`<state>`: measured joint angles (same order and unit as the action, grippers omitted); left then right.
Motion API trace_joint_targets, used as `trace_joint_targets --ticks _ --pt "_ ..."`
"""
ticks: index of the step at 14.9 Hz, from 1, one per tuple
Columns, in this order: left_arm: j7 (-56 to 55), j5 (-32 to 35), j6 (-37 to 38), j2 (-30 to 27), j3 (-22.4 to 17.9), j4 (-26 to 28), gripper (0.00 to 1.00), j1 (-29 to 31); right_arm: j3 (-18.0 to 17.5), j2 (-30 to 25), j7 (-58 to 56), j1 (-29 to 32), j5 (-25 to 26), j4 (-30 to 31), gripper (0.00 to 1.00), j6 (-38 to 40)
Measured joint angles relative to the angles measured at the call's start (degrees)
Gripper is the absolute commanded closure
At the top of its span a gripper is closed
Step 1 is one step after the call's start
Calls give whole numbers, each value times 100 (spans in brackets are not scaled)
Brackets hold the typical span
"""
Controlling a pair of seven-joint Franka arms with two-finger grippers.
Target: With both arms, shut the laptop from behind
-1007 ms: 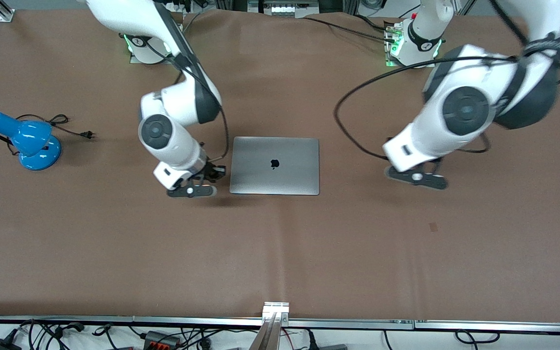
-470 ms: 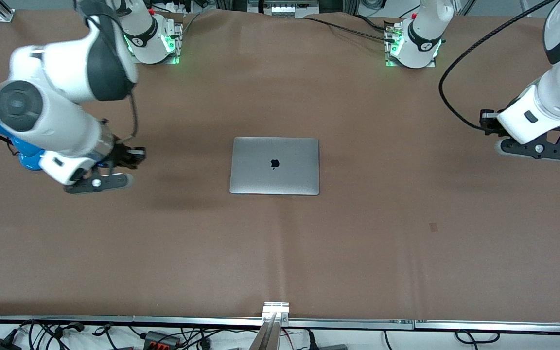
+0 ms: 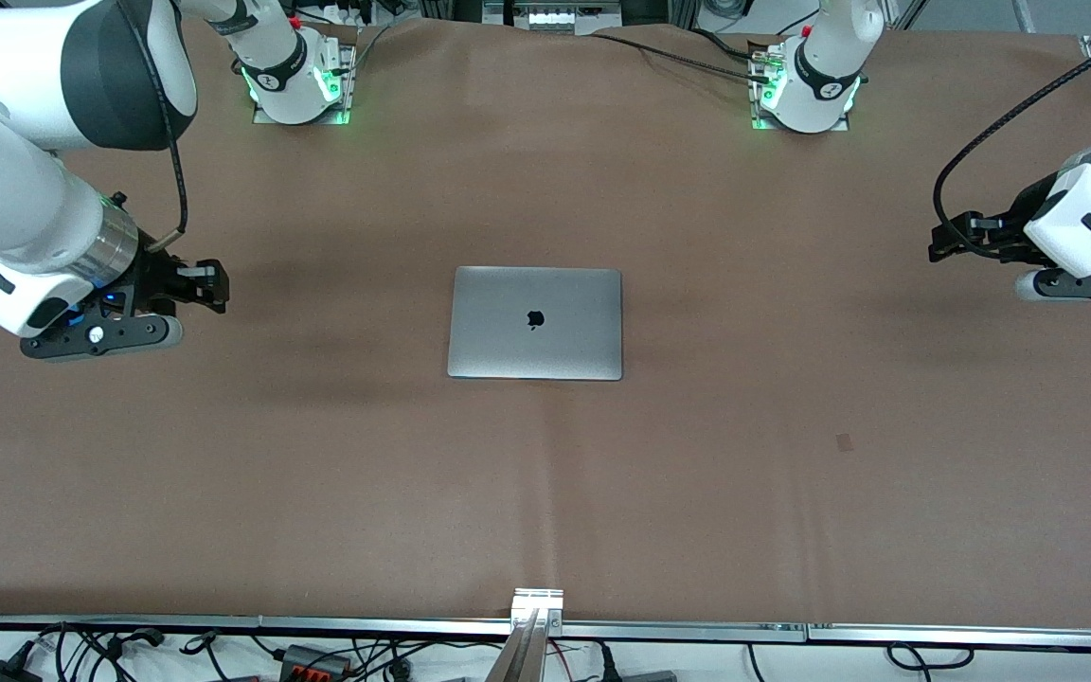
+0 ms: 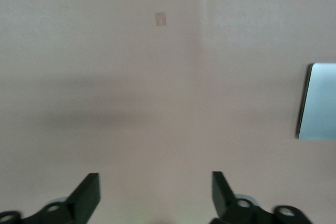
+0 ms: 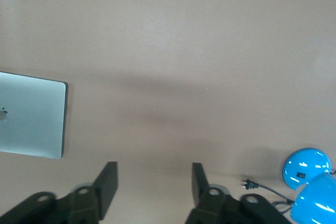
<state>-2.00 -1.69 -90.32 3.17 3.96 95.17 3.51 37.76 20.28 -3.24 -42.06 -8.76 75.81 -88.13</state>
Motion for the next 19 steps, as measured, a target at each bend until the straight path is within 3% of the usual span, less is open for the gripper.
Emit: trace_joint_targets --ticks 4,6,7,10,14,16,19 --pt "-164 -41 -62 -3 25 -16 0 -11 347 -1 -2 57 -21 -84 0 -57" --pt "-441 -43 -63 -3 38 -17 0 -13 151 -23 -3 443 -50 -185 0 -129" --pt "-512 -43 -64 -4 43 -17 0 -14 -231 -67 5 838 -52 -220 0 -152" --pt "-567 -43 -64 -4 44 -17 0 -13 -1923 -271 97 2493 15 -278 0 -161" --pt "-577 -43 -64 -4 44 -17 0 -12 -3301 -460 98 4052 441 -231 0 -328" --pt "-580 -43 -62 -4 45 -17 0 -12 -3584 -574 97 4349 700 -113 0 -380" --pt "-583 -43 -59 -4 46 -16 0 -12 -3688 -872 99 4355 881 300 0 -447"
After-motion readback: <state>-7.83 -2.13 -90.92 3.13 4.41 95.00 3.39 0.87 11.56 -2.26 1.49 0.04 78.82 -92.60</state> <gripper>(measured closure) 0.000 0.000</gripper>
